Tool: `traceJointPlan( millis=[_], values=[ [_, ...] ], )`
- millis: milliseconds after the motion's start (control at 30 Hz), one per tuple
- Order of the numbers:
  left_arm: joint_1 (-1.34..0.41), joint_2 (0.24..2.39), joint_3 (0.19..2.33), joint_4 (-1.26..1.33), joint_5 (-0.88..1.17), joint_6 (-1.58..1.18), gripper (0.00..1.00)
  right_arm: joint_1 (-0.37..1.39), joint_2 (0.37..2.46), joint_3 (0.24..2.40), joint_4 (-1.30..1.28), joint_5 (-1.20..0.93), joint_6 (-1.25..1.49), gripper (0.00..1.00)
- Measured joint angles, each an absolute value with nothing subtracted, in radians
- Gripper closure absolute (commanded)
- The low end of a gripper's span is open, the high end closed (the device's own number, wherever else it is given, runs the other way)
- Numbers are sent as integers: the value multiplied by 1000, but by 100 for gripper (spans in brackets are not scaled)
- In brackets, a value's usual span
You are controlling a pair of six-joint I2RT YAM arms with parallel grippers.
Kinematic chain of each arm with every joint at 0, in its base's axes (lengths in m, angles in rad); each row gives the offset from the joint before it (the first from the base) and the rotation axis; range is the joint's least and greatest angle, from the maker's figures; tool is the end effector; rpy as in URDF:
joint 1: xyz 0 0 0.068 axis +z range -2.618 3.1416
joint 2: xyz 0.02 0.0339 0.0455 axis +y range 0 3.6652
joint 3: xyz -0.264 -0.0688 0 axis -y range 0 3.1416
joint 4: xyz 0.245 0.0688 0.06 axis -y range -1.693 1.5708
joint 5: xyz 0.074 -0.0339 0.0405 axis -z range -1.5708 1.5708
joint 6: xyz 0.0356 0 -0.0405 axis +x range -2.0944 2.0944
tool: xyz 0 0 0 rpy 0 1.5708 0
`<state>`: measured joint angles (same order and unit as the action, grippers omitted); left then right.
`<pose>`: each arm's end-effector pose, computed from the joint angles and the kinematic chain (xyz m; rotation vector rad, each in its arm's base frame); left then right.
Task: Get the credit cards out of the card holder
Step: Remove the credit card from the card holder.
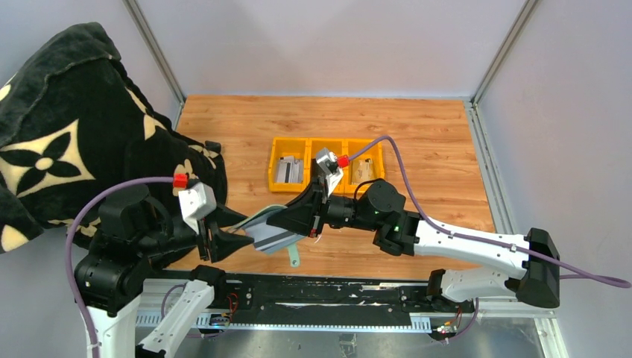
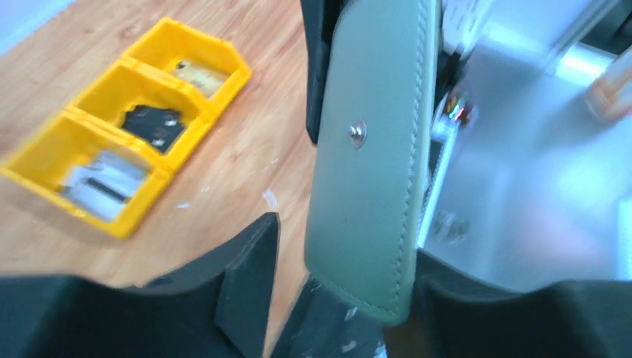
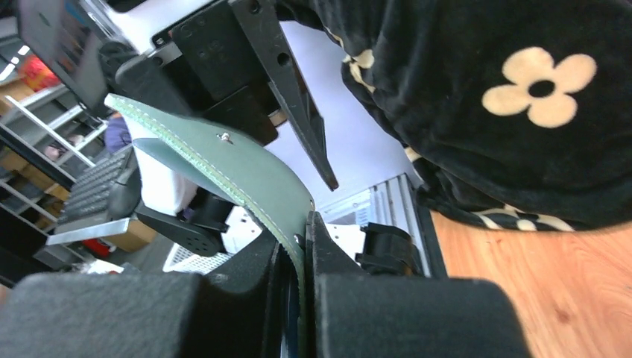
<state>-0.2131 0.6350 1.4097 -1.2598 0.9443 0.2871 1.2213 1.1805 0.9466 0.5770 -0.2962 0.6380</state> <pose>0.0178 -0.0334 0.4401 1.0184 1.6650 -0.9103 0.0839 0.2606 0.3956 -0.7016 1.2834 1.7551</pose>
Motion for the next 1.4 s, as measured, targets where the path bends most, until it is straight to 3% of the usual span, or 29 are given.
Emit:
traceJointPlan(
  millis=[100, 300, 433, 500, 567, 600, 867, 1000, 1033, 1067, 1133, 1200, 1400],
  values=[
    [-213, 596, 1361, -1101, 920, 126, 81, 1221, 1181, 937, 636, -315, 680, 100],
    [-213, 538, 1311, -886, 873, -99, 83, 1221, 1180, 921, 672, -321, 710, 99],
    [-213, 541, 1307, -802, 917, -196, 96, 1221, 1180, 920, 673, -339, 712, 57],
    [-213, 550, 1301, -791, 954, -217, 100, 1221, 1178, 923, 658, -353, 702, 46],
    [-213, 566, 1299, -804, 983, -211, 100, 1221, 1175, 941, 601, -373, 664, 43],
    [-213, 573, 1299, -816, 992, -202, 100, 1221, 1176, 959, 566, -382, 642, 43],
    [-213, 644, 1302, -938, 1077, -82, 100, 1221, 1265, 1340, 89, -508, 331, 72],
    [-213, 646, 1304, -985, 1092, -58, 100, 1217, 1331, 1474, -129, -544, 192, 98],
    [-213, 646, 1304, -999, 1095, -55, 97, 1216, 1349, 1509, -177, -554, 161, 100],
    [-213, 646, 1306, -1009, 1097, -52, 79, 1216, 1365, 1541, -219, -560, 138, 100],
    [-213, 646, 1310, -1015, 1097, -50, 25, 1216, 1383, 1584, -276, -569, 99, 100],
    [-213, 653, 1321, -1007, 1095, -41, 2, 1216, 1393, 1607, -329, -581, 73, 100],
    [-213, 643, 1323, -992, 1068, -63, 0, 1216, 1336, 1495, -219, -551, 141, 100]
  ],
)
